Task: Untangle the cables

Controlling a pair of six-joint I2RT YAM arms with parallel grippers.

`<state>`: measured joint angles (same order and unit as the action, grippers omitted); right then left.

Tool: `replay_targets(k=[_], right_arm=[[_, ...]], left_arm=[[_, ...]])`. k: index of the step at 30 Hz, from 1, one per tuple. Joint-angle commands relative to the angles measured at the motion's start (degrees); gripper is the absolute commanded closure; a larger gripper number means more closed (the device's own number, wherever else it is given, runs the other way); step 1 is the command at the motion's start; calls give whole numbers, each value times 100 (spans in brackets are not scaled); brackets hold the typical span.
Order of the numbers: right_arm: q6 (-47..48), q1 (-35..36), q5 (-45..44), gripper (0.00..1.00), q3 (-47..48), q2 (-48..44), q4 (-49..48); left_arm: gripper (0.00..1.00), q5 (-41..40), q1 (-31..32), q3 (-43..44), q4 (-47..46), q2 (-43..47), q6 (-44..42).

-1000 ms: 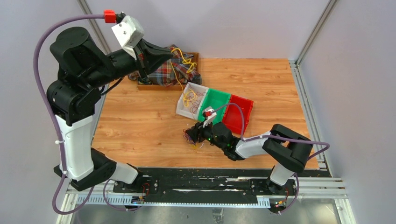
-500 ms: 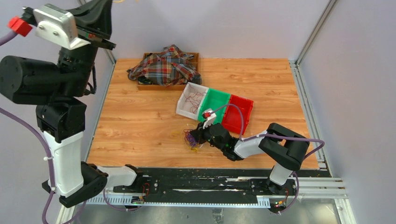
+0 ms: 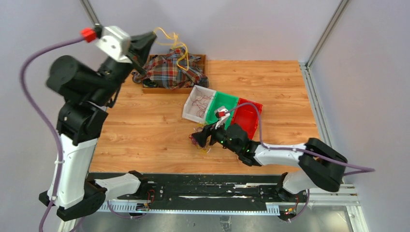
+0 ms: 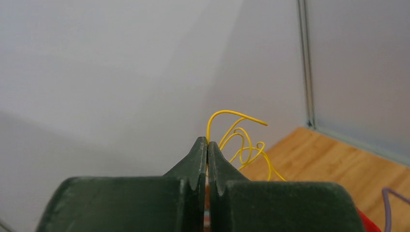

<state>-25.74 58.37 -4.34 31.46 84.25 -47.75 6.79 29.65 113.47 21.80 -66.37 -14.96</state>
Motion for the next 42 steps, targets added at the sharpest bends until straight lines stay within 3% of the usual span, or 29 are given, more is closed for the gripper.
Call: replay_targets(k=[1,8,18,22,30,36,42], right_arm=[[314,-16,-233,24,221,-931,879],[669,-203,-1038,21,270,-2245,2253],[269,-710,-972,21,-132,-3139,2897],[131,-860,-837,21,-21,-2326,2759],[157,-723,-167,30,1284,168,3327],[59,-209,73,33,1649,959,3144],[-412,83,876,37,1880,1456,2645]], left_arm=[[100,536,-21,-964,585,154,311],[100,1066,-10,-1952,642,161,562],[100,1532,117,-2043,469,-369,892],[100,1328,129,-2033,315,-312,875],[100,791,129,-1992,391,2,714],[100,736,129,-1810,425,86,703],[100,726,129,-1643,454,15,648]])
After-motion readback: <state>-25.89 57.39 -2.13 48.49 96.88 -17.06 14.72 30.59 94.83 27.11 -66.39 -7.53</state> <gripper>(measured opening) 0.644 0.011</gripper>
